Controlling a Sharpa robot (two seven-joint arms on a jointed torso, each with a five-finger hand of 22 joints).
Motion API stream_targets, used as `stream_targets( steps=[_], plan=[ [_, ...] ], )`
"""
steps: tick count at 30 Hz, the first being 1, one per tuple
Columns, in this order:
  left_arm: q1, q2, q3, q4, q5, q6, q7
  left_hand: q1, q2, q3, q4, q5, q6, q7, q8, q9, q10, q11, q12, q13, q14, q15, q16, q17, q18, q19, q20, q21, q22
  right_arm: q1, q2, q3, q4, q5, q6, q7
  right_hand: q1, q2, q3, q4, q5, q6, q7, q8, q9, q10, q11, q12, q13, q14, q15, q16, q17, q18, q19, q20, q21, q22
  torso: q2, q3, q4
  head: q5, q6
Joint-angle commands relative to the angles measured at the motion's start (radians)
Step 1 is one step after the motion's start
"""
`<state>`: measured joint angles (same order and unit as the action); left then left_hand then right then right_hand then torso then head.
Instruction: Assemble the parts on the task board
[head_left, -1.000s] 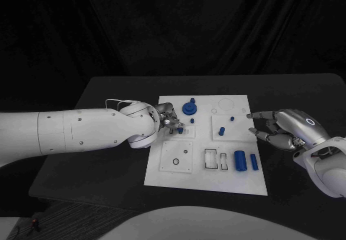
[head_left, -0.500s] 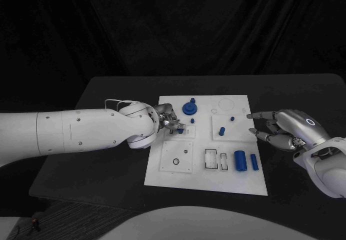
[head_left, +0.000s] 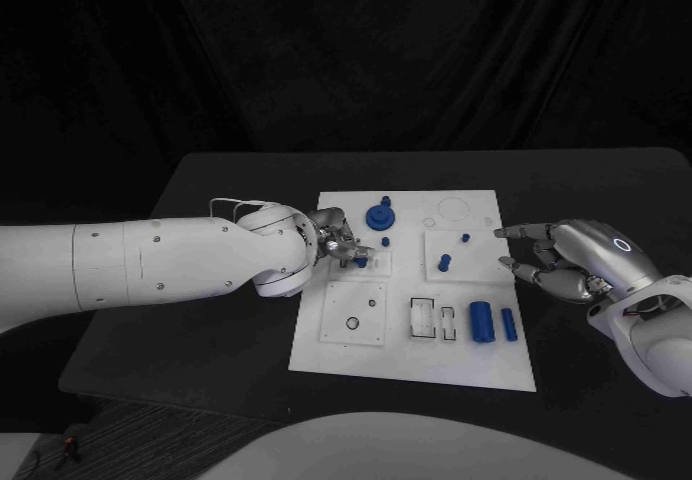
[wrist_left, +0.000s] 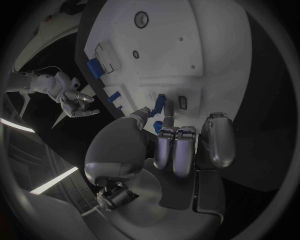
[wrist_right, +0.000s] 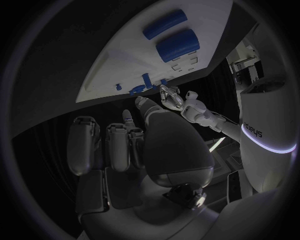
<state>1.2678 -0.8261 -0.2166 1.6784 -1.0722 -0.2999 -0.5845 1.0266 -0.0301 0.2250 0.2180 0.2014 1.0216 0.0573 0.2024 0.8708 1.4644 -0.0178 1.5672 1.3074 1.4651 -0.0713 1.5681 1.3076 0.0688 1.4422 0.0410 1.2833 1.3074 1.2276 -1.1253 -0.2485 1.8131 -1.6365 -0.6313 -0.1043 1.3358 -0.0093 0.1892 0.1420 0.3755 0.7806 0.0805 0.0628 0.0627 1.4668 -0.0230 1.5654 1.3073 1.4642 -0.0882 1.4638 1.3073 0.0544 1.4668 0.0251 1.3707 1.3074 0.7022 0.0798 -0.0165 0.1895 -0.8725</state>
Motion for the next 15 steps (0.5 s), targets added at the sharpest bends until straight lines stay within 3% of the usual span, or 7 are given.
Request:
stream_targets(
  steps=[1, 15],
  plan=[
    [-0.002, 0.000, 0.001, 0.003, -0.001, 0.004, 0.017, 0.015, 0.010, -0.012, 0.000, 0.015, -0.006, -0.004, 0.015, 0.012, 0.102, 0.000, -0.003, 0.258, 0.106, 0.003, 0.003, 0.263, -0.003, -0.003, 0.003, -0.002, 0.176, -0.003, 0.000, 0.000, 0.001, -0.003, -0.014, -0.013, 0.010, -0.004, 0.006, 0.001, 0.003, 0.002, 0.002, -0.001, 0.000, 0.104, 0.005, 0.005, 0.263, 0.080, 0.007, -0.003, 0.116, -0.009, 0.023, 0.005, -0.002, 0.203, 0.000, 0.0001, -0.0005, 0.001, 0.000],
    [-0.002, 0.001, 0.001, 0.001, -0.001, 0.000, 0.045, 0.049, 0.032, -0.034, 0.020, 0.048, -0.003, -0.016, 0.072, 0.059, 0.101, -0.009, -0.004, 0.257, 0.106, -0.004, 0.003, 0.263, -0.003, -0.002, -0.003, 0.000, 0.177, -0.004, 0.002, 0.000, -0.002, -0.003, -0.012, -0.016, 0.009, -0.004, 0.008, 0.001, 0.004, 0.003, 0.002, -0.001, 0.000, 0.104, 0.005, 0.005, 0.263, 0.080, 0.007, -0.003, 0.115, -0.009, 0.023, 0.005, -0.002, 0.203, 0.000, 0.0002, -0.0004, 0.002, 0.000]
  ],
)
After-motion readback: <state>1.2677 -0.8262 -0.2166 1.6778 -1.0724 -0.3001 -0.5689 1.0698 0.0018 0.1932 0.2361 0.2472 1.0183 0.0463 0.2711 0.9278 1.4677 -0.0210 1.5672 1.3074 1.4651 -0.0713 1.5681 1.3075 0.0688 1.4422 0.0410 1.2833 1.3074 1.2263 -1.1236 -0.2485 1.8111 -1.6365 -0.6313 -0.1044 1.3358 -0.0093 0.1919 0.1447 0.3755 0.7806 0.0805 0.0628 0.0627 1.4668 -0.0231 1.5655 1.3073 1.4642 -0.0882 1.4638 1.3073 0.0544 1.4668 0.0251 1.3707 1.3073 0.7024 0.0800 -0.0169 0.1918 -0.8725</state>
